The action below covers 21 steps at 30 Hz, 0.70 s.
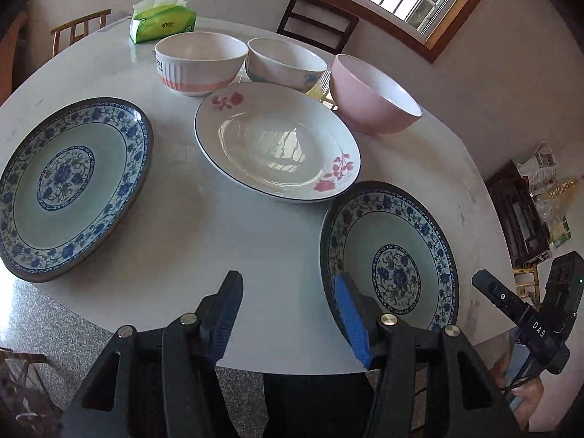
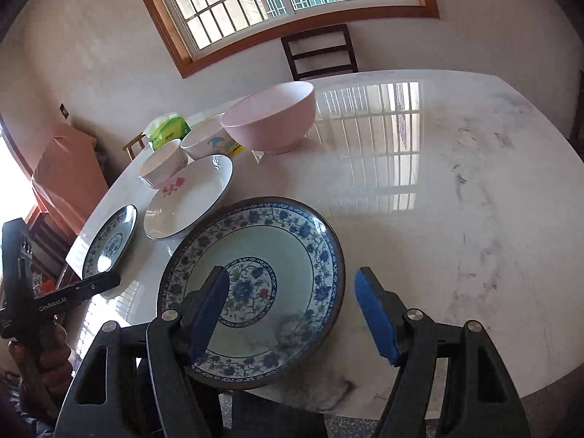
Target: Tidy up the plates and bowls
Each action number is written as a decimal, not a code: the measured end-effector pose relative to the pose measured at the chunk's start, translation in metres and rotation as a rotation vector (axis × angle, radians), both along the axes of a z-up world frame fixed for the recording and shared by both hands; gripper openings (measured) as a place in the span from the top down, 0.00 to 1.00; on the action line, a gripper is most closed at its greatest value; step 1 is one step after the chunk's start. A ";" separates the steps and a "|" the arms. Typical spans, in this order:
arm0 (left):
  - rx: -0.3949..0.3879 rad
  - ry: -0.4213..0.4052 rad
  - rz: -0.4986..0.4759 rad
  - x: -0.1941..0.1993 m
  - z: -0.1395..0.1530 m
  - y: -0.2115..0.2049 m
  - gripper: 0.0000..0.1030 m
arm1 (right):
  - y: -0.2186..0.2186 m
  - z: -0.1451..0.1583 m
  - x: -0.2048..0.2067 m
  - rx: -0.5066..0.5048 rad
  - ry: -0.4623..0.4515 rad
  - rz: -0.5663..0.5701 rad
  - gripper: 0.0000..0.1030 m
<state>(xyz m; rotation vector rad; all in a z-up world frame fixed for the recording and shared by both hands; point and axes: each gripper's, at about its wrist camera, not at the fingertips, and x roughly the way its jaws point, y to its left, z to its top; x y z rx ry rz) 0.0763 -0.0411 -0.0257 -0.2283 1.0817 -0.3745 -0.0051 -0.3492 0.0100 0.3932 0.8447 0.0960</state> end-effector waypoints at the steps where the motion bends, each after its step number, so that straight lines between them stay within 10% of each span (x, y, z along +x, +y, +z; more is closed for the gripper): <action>1: -0.009 0.011 -0.003 0.002 -0.002 -0.003 0.48 | -0.007 -0.006 0.000 0.028 0.009 0.000 0.33; 21: 0.079 0.047 -0.099 0.011 -0.025 -0.047 0.48 | -0.023 -0.050 0.028 0.202 0.032 0.110 0.36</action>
